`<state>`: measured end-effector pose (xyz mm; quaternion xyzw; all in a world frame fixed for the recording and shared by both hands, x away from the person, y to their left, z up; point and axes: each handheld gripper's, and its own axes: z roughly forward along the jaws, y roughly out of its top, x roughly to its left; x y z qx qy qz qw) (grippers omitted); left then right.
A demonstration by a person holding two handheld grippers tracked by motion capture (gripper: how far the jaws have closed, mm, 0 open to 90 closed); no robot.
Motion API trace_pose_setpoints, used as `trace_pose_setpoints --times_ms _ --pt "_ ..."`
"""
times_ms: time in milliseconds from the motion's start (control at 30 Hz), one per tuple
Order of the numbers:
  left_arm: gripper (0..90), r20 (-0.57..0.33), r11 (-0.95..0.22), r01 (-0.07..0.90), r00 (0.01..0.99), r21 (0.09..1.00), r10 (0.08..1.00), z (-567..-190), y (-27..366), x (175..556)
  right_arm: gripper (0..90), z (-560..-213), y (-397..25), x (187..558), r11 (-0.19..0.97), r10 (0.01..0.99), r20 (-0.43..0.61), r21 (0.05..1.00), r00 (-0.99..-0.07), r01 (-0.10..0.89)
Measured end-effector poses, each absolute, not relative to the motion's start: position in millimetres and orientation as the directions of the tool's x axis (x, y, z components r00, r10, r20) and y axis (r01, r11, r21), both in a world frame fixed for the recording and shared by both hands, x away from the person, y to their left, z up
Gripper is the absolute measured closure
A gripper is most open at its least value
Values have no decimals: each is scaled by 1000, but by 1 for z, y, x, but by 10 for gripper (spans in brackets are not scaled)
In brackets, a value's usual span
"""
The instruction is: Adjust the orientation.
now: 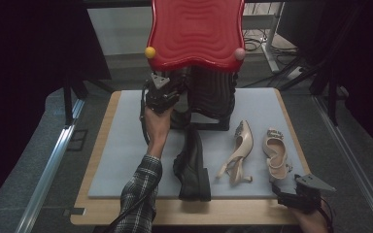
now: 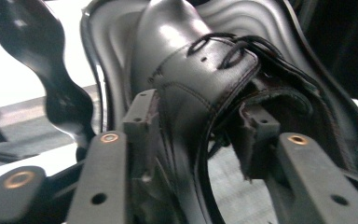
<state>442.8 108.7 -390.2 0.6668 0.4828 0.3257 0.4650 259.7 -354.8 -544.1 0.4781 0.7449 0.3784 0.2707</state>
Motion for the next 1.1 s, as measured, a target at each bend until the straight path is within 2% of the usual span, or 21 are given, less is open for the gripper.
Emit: trace_pose_setpoints --times_ms 233,533,633,800,833,867,1000,1100 --pt "418 -60 -66 318 371 946 927 -391 117 428 48 -544 -355 260 256 917 -41 823 -396 508" --pt "460 -83 -50 282 440 958 894 -389 136 392 48 -544 -355 260 257 917 -42 822 -396 508" --pt "513 -86 -45 273 449 961 889 -391 146 381 48 -544 -355 260 257 917 -42 822 -396 508" --pt "671 -84 -59 281 473 958 877 -399 156 366 48 -544 -355 260 258 917 -43 822 -396 507" --pt "671 -88 -61 288 479 956 874 -403 158 362 48 -544 -355 260 257 917 -42 822 -396 508" --pt "741 -90 -64 292 486 954 869 -406 159 359 48 -544 -355 260 258 917 -43 822 -396 507" --pt "871 -106 -92 326 543 941 833 -429 160 350 47 -544 -355 260 258 917 -43 822 -396 508" --pt "895 -117 -102 340 566 935 816 -439 158 348 48 -544 -355 260 258 917 -44 822 -396 507"
